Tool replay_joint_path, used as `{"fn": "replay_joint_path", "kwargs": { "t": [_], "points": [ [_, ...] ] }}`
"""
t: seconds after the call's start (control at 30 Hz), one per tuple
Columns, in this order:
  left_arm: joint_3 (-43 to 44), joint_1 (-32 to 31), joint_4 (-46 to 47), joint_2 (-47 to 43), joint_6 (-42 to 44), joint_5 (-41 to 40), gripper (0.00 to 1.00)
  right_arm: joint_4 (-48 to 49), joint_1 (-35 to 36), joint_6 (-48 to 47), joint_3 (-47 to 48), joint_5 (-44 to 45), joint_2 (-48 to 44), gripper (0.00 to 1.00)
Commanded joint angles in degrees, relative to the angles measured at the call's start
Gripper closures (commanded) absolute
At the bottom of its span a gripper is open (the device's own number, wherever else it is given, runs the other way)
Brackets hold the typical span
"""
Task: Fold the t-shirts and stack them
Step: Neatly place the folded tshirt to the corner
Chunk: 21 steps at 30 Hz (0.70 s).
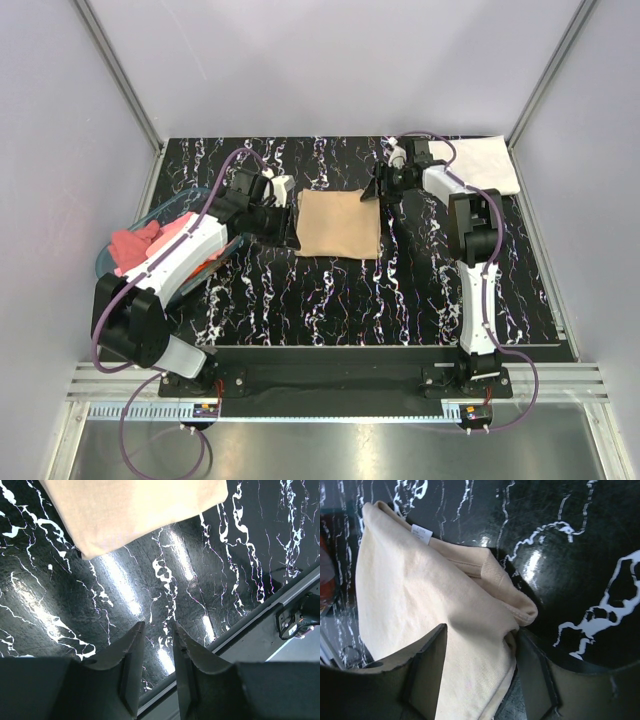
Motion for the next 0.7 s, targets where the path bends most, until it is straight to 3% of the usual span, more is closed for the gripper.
{"fn": "replay_joint_path", "kwargs": {
  "t": [0.0,0.23,0.33,0.37,0.43,0.47,0.67],
  "points": [
    [0.68,0.41,2.16,-1.94,0.68,1.63,0.67,-4.42,0.31,-1.78,0.25,-2.72,3.54,0.37],
    [0.15,0.41,2.43,-2.55,0.50,1.01,0.67,-5.91,0.57,-2.40,1.66,-4.49,5.12,0.46],
    [0.06,0.50,2.43,-2.64,0.50,0.75,0.67,-5.91,0.57,-2.66,1.49,-4.48,4.95,0.64],
    [0.06,0.50,2.43,-2.73,0.41,0.66,0.67,-5.74,0.48,-3.01,1.49,-5.09,4.77,0.77],
    [-0.03,0.50,2.43,-2.64,0.41,0.49,0.67,-5.48,0.57,-4.24,1.05,-5.97,3.20,0.87],
    [-0.03,0.50,2.43,-2.73,0.41,0.40,0.67,-5.13,0.65,-4.59,0.79,-6.15,2.32,0.97],
    [-0.64,0.50,2.43,-3.52,0.15,-0.12,0.67,-3.80,1.62,-8.63,-3.87,2.71,-8.57,1.00]
  ]
}}
